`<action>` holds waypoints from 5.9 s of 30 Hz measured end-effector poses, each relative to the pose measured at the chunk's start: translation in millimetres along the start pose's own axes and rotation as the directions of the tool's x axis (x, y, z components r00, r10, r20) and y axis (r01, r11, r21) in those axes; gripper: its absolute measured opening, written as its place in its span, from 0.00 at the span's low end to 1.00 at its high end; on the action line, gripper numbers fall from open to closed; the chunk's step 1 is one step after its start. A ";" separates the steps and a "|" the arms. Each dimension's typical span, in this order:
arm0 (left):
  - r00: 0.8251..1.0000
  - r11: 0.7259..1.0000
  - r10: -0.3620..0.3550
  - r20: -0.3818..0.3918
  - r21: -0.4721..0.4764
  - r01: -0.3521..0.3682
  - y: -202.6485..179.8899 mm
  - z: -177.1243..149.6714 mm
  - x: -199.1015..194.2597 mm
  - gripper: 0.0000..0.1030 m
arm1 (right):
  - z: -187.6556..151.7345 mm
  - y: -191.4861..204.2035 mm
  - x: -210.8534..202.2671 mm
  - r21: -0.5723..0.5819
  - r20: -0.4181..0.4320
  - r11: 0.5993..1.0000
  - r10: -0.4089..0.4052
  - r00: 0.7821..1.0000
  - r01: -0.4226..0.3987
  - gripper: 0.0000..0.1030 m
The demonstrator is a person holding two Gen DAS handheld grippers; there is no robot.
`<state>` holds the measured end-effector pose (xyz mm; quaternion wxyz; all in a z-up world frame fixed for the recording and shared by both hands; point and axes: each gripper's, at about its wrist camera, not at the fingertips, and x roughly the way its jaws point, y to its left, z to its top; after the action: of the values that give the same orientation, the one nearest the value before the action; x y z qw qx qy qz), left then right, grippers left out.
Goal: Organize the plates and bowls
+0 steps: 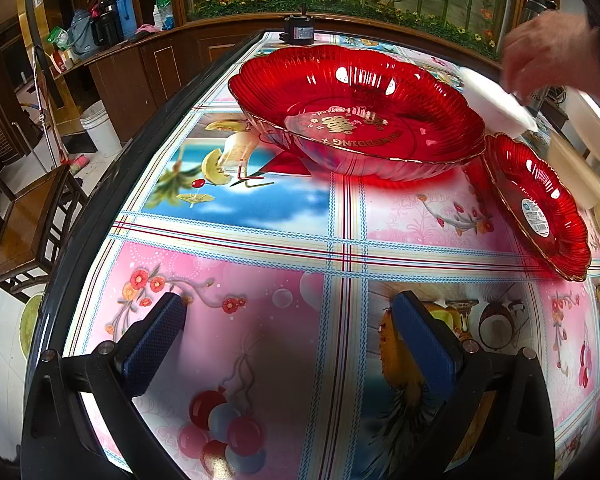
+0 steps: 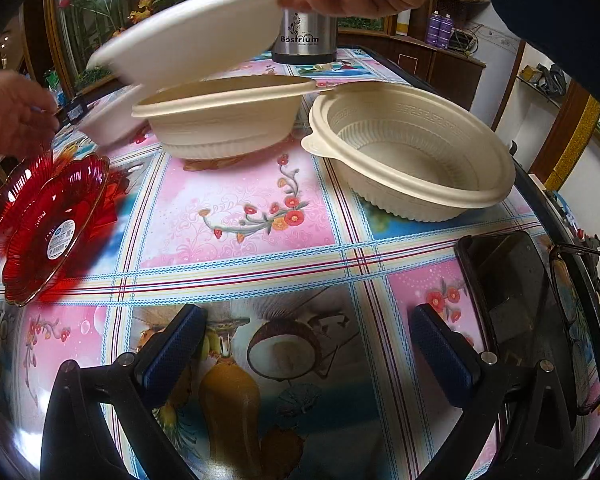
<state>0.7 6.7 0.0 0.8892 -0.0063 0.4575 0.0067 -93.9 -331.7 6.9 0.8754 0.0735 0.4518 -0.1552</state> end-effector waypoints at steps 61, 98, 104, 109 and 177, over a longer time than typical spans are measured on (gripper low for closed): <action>1.000 1.000 0.010 0.001 -0.008 -0.010 0.2 0.4 1.2 1.00 | -6.0 8.5 -20.2 -0.066 -0.009 0.995 0.070 0.998 -0.070 0.96; 0.999 0.984 -0.024 0.047 -0.173 0.032 34.7 1.1 -6.7 0.99 | 44.8 221.5 -73.0 -0.522 0.119 0.843 0.223 0.968 -0.130 0.47; 0.984 0.956 -0.160 0.077 -0.238 0.174 54.2 9.9 -20.1 0.85 | 69.9 226.8 -55.3 -0.449 -0.023 0.834 0.348 0.937 -0.321 0.41; 0.984 0.963 -0.166 0.057 -0.207 0.174 68.1 44.9 -22.8 0.48 | 97.3 235.9 -39.9 -0.363 -0.079 0.818 0.451 0.889 -0.447 0.29; 0.984 0.955 -0.168 0.064 -0.236 0.178 87.0 -18.2 -51.3 0.09 | 16.9 232.1 -53.4 -0.117 -0.221 0.730 0.642 0.734 -0.673 0.07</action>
<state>-45.5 93.0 30.8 0.8887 -0.1541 0.4315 -0.0154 -31.4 -106.9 57.5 0.8357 0.1582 0.4795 0.2159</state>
